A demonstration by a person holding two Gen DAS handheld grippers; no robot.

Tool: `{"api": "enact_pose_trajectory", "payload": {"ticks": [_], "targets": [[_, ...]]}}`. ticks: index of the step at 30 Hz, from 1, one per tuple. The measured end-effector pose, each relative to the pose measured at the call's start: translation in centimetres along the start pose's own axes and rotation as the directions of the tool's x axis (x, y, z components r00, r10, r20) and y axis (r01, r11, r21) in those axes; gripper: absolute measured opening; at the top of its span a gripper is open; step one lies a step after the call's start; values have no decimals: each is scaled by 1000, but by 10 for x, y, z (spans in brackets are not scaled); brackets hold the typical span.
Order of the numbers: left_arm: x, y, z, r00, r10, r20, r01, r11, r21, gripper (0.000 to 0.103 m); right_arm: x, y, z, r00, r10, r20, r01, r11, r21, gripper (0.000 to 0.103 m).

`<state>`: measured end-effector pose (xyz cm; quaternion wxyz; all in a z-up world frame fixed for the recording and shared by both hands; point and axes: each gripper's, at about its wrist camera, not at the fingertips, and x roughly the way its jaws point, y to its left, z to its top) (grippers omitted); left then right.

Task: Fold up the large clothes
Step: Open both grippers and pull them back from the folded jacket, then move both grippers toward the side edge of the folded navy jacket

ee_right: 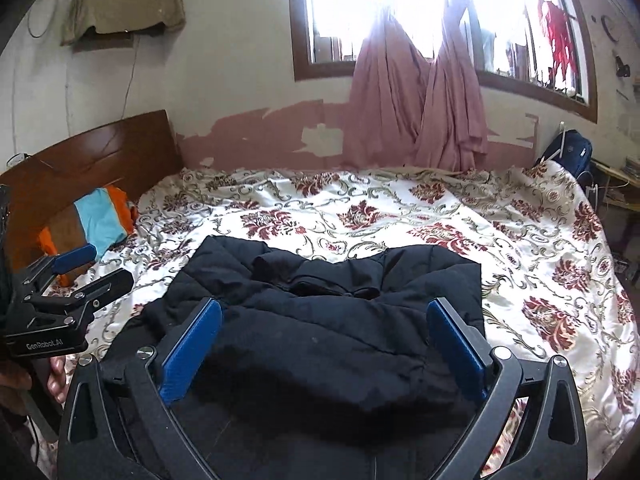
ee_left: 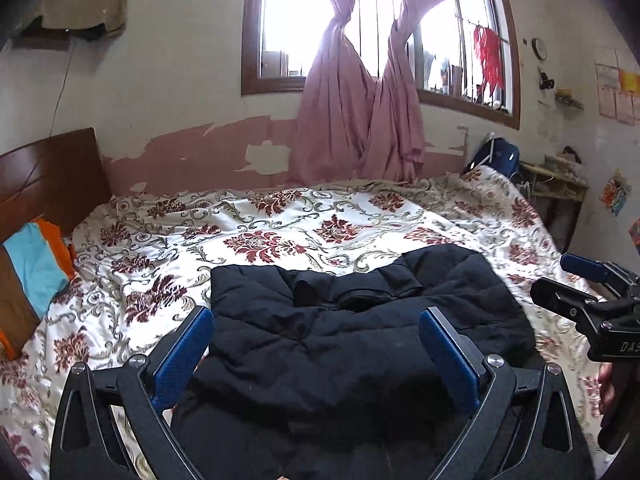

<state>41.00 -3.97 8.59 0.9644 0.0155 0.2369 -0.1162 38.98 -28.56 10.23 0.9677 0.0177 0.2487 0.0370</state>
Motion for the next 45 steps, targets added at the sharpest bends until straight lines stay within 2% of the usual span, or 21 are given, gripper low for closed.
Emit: {"api": "enact_pose_trajectory", "payload": {"ticks": [9,20,30,45], "targets": [[-61,-6,-24,998,-5,55,5,1000,7,103,-69,11,-28,997,-2,76,3,1000,-18,101],[-120,-20,-54,991,-14,136,10,999,32,103,-113,19,-62,994,1,109,1,1000,-16,101],[-140,-20,-94,993,-27,119,25,1000,18,103,-140,29,-101,993,1,115,3,999,-38,101],[-165,-22,-142,996,6,87,-10,999,39,103,-180,35,-153,991,-25,131,34,997,-64,101]]}}
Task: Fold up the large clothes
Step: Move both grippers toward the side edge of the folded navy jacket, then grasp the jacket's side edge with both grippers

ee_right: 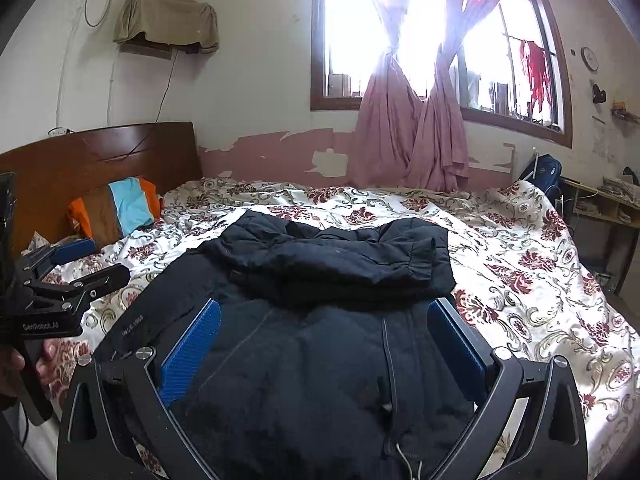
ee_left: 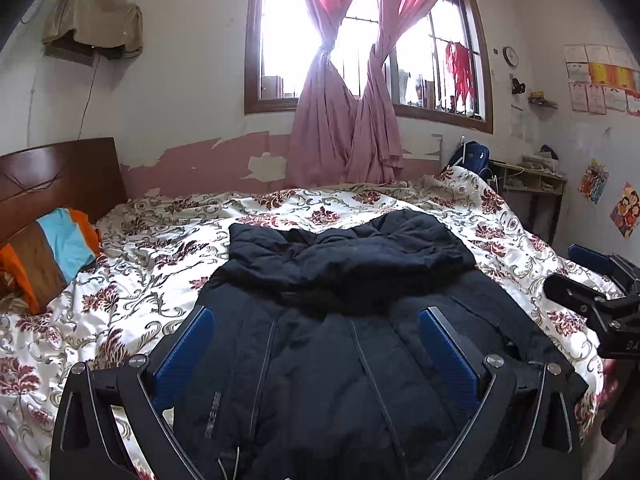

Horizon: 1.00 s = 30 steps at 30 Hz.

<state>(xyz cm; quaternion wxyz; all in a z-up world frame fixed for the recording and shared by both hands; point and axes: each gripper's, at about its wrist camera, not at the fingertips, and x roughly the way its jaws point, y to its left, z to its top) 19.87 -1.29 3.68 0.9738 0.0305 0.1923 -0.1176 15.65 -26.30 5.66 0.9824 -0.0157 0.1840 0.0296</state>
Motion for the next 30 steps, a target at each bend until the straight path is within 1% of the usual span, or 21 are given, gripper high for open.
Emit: {"api": "enact_pose_trajectory", "payload": {"ticks": [6,11,14,19,24,28,30], "targets": [[-4,0,-19,999,19,-31,-18,999,28,103,-14,0,-18,1000,-11,-11,11,1000,-9,101],[-7,3,-35,998,28,-59,-26,999,27,103,-17,-2,-36,999,-19,-29,19,1000,-8,101],[-8,4,-44,997,30,-77,-28,999,29,103,-19,-2,-47,999,-25,-42,24,999,-28,101],[-11,5,-59,995,41,-91,-35,997,68,103,-22,1,-65,997,-29,-67,25,997,-66,101],[-16,6,-75,995,29,-98,-17,992,122,103,-25,0,-80,994,-17,-110,6,995,-101,101],[-21,8,-92,993,-3,-116,20,989,144,103,-27,3,-94,990,-23,-140,3,990,-142,101],[-22,8,-100,992,-8,-127,28,987,161,103,-27,5,-101,987,-21,-158,-4,988,-157,101]]}}
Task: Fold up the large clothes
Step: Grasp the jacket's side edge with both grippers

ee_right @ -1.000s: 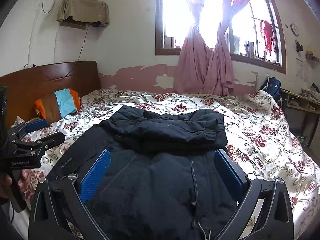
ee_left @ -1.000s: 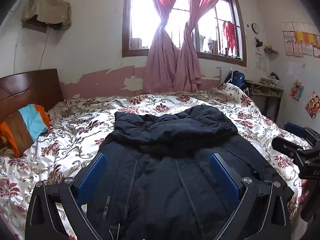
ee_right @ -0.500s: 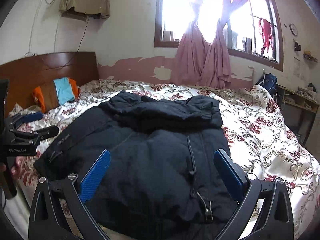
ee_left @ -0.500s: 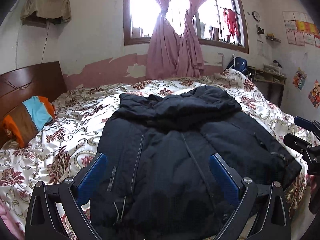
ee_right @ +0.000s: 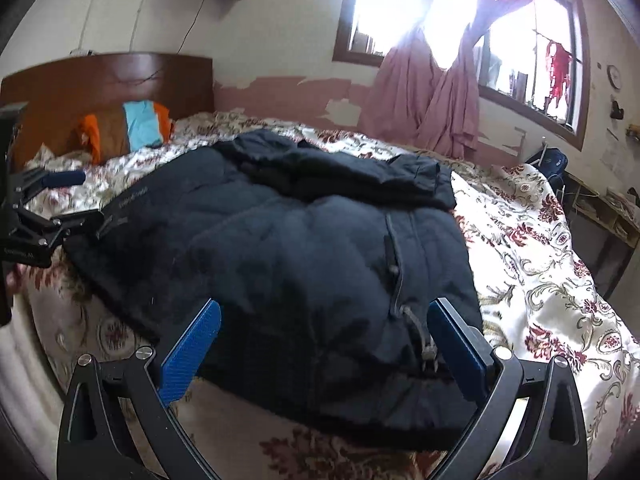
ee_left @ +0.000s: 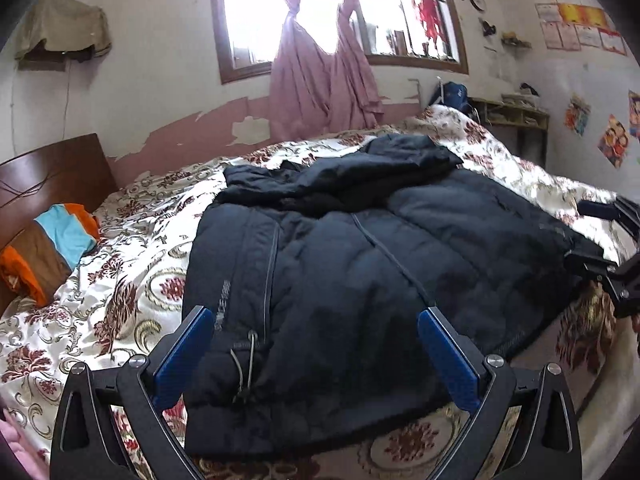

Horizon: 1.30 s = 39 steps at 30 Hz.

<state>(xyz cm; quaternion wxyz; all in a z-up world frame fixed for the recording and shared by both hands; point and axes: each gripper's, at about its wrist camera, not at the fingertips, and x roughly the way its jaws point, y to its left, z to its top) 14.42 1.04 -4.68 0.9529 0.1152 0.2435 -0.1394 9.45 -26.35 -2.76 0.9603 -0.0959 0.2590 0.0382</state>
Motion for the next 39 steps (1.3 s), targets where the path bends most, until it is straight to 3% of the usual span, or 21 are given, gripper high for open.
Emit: {"api": "enact_pose_trajectory", "payload": {"ticks": [5,13,20,26,31,35,37,39], "targets": [[4,-3,-24,998,4,-68,2,997,81,103,2,10,-18,999,-5,-37,3,998,-62,101],[11,-4,-50,992,-16,-122,25,997,74,103,8,15,-33,997,-2,-79,-3,999,-52,101],[18,-14,-72,989,9,-149,14,989,150,103,14,24,-45,989,-67,-128,47,987,-155,101],[33,-23,-89,974,146,-171,-105,968,227,103,22,40,-54,968,-212,-132,164,938,-305,101],[30,-30,-89,971,215,-101,-184,950,254,103,22,48,-58,941,-330,-68,283,884,-371,101],[36,-30,-87,958,277,-72,-250,931,266,103,22,51,-57,928,-374,-9,343,860,-377,101],[39,-27,-85,945,320,-67,-293,920,260,103,22,50,-56,926,-377,14,353,855,-379,101],[40,-22,-82,944,322,-70,-298,924,238,103,21,49,-56,931,-363,25,347,864,-366,101]]}}
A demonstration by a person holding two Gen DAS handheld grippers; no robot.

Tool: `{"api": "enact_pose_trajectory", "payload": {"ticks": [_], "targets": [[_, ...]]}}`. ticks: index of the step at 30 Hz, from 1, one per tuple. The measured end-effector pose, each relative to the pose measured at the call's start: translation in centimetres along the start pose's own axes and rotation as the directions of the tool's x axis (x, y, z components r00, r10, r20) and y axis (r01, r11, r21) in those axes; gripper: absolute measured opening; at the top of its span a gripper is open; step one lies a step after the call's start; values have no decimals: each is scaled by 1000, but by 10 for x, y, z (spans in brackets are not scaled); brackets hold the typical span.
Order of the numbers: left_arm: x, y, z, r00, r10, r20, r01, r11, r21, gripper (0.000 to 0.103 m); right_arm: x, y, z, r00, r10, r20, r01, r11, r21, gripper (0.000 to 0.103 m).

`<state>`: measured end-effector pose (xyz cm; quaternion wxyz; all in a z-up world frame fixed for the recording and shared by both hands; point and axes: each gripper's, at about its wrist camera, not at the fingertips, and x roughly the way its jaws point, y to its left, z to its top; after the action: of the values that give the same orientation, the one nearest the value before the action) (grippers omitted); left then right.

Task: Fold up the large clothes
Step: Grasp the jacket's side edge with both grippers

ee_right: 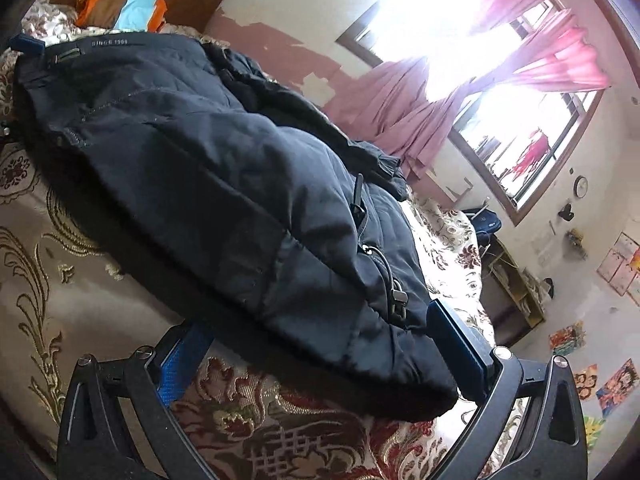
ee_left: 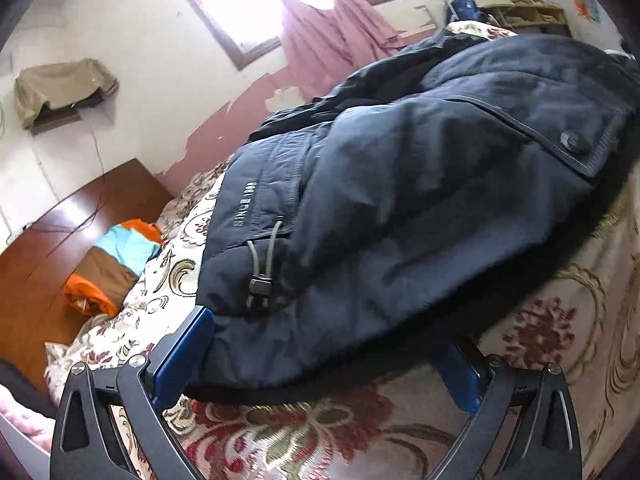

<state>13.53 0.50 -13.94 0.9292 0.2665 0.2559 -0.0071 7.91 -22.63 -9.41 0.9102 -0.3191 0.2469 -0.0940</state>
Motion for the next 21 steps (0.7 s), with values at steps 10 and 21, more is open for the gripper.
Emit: {"api": "enact_pose_trajectory", "payload": {"ticks": [10,21], "targets": [[-14,9,7,994,28,104,-31,999,34,83,-14,-17,-2,996,5,91,-10,999,48,60],[-8,17,12,990,-137,31,138,990,-36,32,-11,-26,1,991,67,114,-83,986,141,33]]}}
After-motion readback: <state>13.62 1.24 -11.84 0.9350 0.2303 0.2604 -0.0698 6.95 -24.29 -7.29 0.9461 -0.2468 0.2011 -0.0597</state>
